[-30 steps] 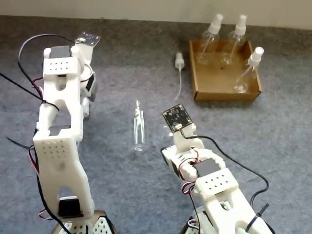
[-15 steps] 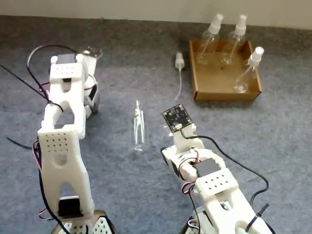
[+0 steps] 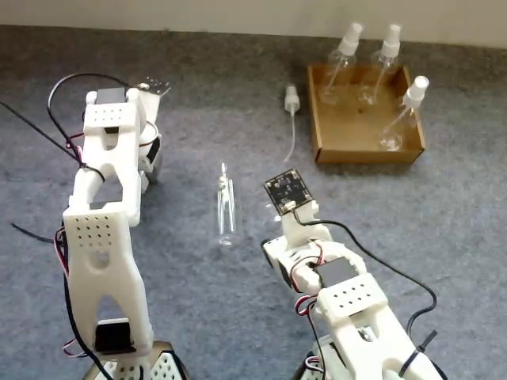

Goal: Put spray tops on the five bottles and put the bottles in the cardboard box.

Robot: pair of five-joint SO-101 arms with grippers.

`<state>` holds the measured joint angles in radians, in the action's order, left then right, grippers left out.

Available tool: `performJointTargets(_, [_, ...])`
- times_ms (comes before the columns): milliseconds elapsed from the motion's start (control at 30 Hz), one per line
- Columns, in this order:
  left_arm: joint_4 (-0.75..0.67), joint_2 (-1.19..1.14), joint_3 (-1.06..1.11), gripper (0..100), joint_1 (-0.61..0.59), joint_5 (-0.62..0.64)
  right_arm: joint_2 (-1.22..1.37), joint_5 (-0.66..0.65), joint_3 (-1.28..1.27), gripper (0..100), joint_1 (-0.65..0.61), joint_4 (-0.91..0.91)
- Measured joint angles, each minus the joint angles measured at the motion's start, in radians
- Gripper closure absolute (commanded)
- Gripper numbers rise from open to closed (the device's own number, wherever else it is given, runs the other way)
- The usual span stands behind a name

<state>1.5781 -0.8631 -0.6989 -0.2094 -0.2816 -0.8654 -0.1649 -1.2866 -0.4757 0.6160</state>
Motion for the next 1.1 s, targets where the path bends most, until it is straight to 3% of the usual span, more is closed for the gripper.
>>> performJointTargets(133, [0.005, 0.0, -0.006, 100, -0.002, 0.002, 0.0, 0.0, 0.0, 99.5, 0.0, 0.0])
performJointTargets(267, [0.106, 0.055, -0.086, 100, -0.005, 0.018, 0.0, 0.0, 0.0, 99.5, 0.0, 0.0])
performJointTargets(533, [0.18, 0.528, -0.143, 100, -0.005, 0.112, -0.002, -0.002, -0.015, 99.5, -0.054, -0.058])
performJointTargets(700, [0.186, 0.979, 0.114, 100, 0.012, 0.135, -0.002, -0.002, -0.043, 99.5, -0.055, -0.316])
performJointTargets(867, [0.16, 1.491, 0.442, 100, 0.1, 0.189, -0.072, -0.002, -0.242, 99.5, -0.124, -0.654])
performJointTargets(967, [0.052, 1.789, 0.605, 100, 0.192, 0.273, -0.186, -0.002, -0.365, 99.5, -0.198, -0.807])
performJointTargets(1100, [-0.199, 2.041, 0.83, 100, 0.371, 0.377, -0.4, 0.0, -0.381, 99.5, -0.218, -0.75])
